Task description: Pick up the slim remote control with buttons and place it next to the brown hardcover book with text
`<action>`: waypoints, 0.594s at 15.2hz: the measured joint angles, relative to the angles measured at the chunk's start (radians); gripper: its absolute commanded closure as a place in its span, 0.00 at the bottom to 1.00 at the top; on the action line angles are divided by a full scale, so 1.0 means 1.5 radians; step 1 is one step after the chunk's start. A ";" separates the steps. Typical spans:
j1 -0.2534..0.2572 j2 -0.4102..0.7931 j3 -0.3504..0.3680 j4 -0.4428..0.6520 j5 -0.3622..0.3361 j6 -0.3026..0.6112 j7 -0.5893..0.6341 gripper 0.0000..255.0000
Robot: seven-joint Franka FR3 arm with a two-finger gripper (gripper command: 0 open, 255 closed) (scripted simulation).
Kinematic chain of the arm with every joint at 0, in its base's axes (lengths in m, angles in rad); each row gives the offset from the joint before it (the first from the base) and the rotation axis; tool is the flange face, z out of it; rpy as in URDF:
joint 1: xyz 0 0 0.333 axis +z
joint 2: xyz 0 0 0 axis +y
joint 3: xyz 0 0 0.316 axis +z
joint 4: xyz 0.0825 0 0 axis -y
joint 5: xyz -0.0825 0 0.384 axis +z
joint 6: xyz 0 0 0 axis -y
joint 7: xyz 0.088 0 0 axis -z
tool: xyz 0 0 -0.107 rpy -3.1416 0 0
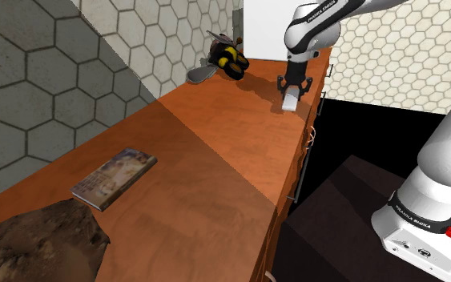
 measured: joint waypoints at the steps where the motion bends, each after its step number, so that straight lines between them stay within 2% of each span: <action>1: 0.000 -0.003 0.000 0.006 -0.001 -0.008 0.000 1.00; 9: 0.005 -0.037 0.004 0.038 -0.004 -0.074 0.013 1.00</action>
